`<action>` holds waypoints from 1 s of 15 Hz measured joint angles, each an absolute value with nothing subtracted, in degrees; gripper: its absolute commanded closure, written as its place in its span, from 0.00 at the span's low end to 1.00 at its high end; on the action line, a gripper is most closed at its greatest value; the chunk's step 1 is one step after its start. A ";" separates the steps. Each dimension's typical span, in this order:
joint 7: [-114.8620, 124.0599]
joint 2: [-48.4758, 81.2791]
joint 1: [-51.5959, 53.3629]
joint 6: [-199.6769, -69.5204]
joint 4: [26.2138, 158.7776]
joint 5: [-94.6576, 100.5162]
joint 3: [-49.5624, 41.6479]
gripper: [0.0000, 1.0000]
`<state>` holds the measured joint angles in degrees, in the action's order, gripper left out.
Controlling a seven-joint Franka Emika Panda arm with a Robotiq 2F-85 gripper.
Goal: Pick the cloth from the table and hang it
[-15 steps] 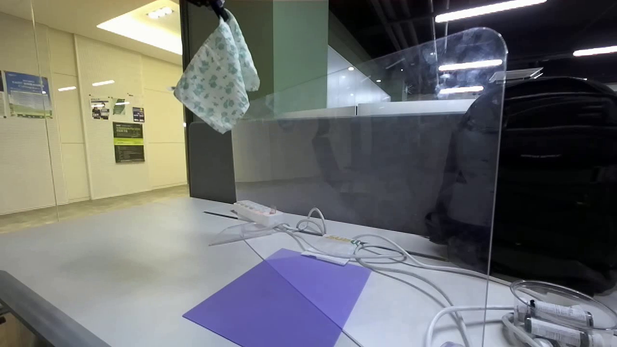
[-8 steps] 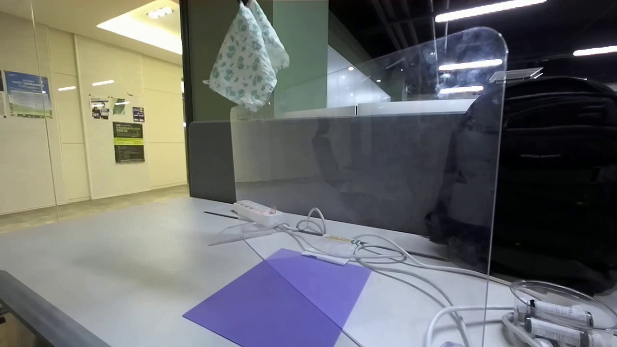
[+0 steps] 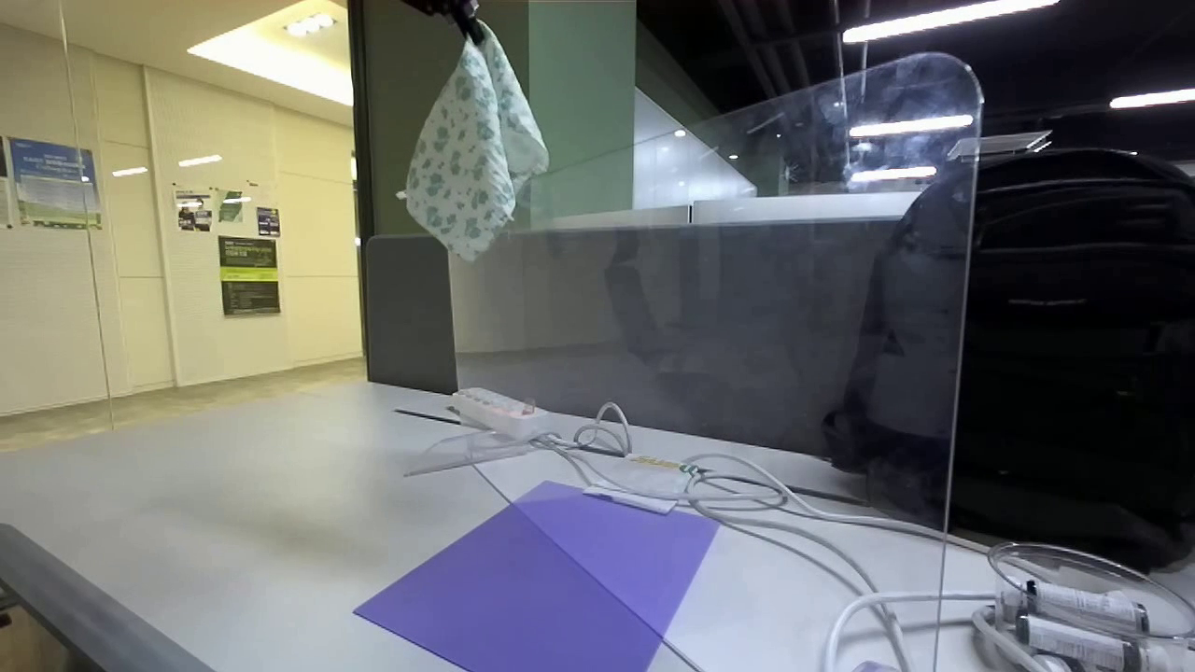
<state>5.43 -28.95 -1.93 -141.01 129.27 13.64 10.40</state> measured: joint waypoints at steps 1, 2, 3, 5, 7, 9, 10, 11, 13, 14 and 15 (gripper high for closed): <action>5.29 -28.77 -1.74 -140.55 129.40 13.15 9.86 1.00; 5.22 -28.69 -1.69 -140.13 129.57 12.82 9.39 1.00; 5.17 -28.68 -1.69 -139.72 129.78 12.44 8.95 1.00; 5.15 -28.67 -1.71 -139.04 130.13 12.24 8.05 1.00; 5.15 -28.65 -1.72 -138.25 130.46 12.16 7.26 1.00; 5.15 -28.63 -1.82 -137.47 130.86 12.16 6.60 1.00; 5.15 -28.63 -1.88 -137.23 131.11 12.16 6.27 1.00; 5.15 -28.63 -2.02 -137.07 131.42 12.16 6.00 1.00; 5.15 -28.62 -2.26 -136.71 131.94 12.16 5.40 1.00; 5.15 -28.62 -2.40 -136.53 132.11 12.16 5.17 1.00; 5.15 -28.62 -2.52 -136.42 132.24 12.16 4.91 1.00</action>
<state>5.15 -28.62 -2.52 -136.42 132.24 12.16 4.91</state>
